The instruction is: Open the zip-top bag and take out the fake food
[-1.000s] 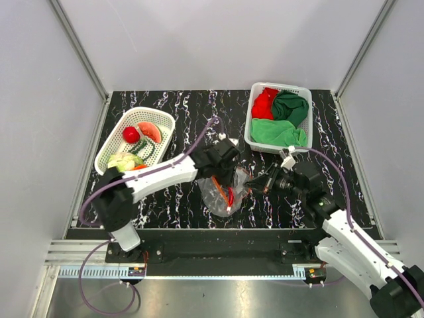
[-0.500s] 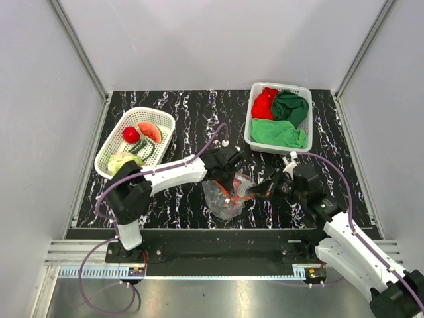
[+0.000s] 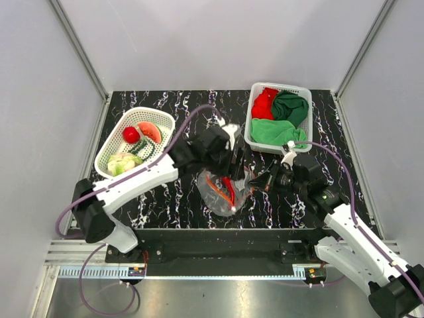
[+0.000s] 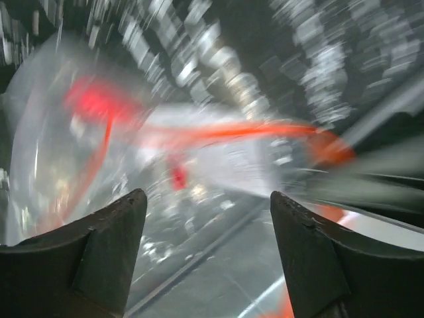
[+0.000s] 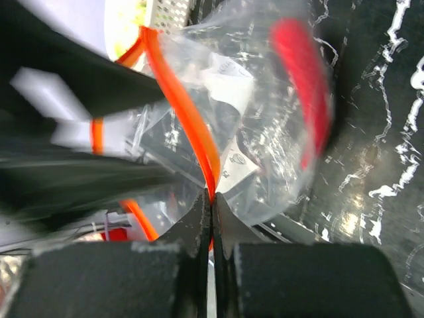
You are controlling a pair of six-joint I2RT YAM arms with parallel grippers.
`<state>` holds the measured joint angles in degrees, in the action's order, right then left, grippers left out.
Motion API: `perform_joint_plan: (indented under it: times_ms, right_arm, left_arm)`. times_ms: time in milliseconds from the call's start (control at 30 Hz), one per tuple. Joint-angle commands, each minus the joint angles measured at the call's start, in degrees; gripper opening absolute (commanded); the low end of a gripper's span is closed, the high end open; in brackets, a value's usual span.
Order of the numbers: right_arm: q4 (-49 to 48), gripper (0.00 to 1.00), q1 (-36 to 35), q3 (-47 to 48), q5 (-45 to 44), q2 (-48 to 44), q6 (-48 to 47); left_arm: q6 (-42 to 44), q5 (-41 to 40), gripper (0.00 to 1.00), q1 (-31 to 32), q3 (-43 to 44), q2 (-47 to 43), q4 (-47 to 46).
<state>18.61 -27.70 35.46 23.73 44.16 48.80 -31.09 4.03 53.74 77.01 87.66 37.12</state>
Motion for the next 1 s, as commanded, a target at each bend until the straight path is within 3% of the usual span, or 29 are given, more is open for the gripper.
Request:
perform_joint_plan:
  times_ms: [0,133,367,600,667,767,800,833,933,967]
  right_arm:
    - [2.7,0.0,0.2,1.8,2.0,-0.2,-4.4]
    - [3.4,0.0,0.3,1.9,2.4,-0.1,-5.5]
    - [4.1,0.0,0.3,3.2,2.9,0.4,-6.5]
    - [4.5,0.0,0.3,3.1,2.9,0.4,-6.7]
    - [5.1,0.0,0.2,3.5,2.9,0.5,-7.0]
    - [7.0,0.0,0.3,4.4,2.8,1.0,-7.8]
    - [7.6,0.0,0.3,4.8,2.8,1.4,-8.5]
    - [8.0,0.0,0.2,5.5,2.6,1.5,-9.0]
    - [11.4,0.03,0.2,7.9,1.7,2.9,-11.1]
    - [14.7,0.08,0.2,9.2,1.1,3.4,-11.9]
  left_arm:
    - [1.3,5.5,0.8,-2.0,8.2,-4.0,2.7]
    - [0.6,8.1,0.79,-3.6,9.0,-5.9,3.5]
    - [-1.4,-2.8,0.79,-6.7,4.8,-9.0,13.0]
    - [-1.7,2.2,0.79,-7.1,1.5,-6.2,14.8]
    - [-1.4,4.4,0.75,-7.2,1.0,-5.6,13.4]
    - [-1.1,6.5,0.55,-7.2,0.9,-5.3,11.8]
    - [-0.7,6.9,0.4,-7.2,0.9,-5.2,11.4]
    - [-0.6,8.2,0.33,-7.1,1.3,-5.0,11.1]
    - [-0.2,10.5,0.0,-7.2,2.4,-3.8,11.0]
    - [-1.0,10.7,0.0,-7.2,3.0,-3.7,11.0]
